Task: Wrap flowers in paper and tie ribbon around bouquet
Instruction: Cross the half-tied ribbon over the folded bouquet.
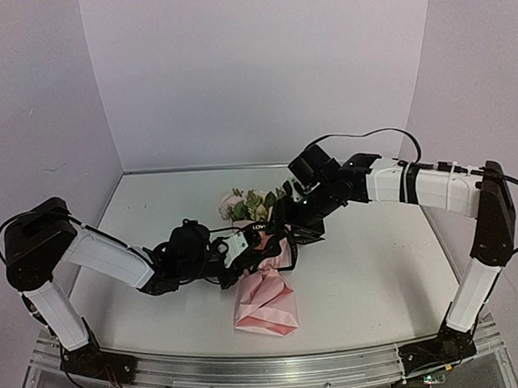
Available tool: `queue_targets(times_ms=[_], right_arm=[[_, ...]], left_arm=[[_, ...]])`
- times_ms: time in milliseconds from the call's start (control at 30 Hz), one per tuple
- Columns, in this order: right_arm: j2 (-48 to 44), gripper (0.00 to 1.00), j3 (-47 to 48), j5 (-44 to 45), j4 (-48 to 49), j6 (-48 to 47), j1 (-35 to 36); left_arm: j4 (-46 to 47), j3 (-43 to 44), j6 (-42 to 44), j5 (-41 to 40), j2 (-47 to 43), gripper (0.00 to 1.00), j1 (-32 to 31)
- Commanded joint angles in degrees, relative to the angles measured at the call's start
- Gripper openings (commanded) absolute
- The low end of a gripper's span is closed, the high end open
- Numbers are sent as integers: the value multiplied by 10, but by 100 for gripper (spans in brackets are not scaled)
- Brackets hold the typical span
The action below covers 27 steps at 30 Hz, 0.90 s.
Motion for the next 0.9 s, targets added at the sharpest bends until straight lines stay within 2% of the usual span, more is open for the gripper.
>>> queue_targets(times_ms=[0, 200, 333, 500, 600, 667, 767, 867], right_arm=[[8, 60, -1, -2, 10, 2, 10], [18, 55, -20, -6, 26, 17, 20], [22, 45, -27, -5, 34, 23, 20], [25, 22, -28, -2, 35, 26, 21], [24, 6, -31, 6, 35, 29, 21], [22, 0, -34, 14, 35, 31, 21], [18, 0, -39, 25, 35, 34, 22], [15, 0, -42, 34, 35, 34, 23]], left_arm=[[19, 16, -1, 4, 6, 5, -2], [24, 15, -5, 3, 7, 5, -2], [23, 15, -6, 2, 7, 5, -2], [31, 13, -16, 1, 6, 5, -2], [31, 13, -27, -5, 3, 7, -2], [27, 12, -44, -15, -4, 16, -2], [36, 1, -81, -38, -34, 31, -2], [16, -2, -161, -61, -99, 48, 3]])
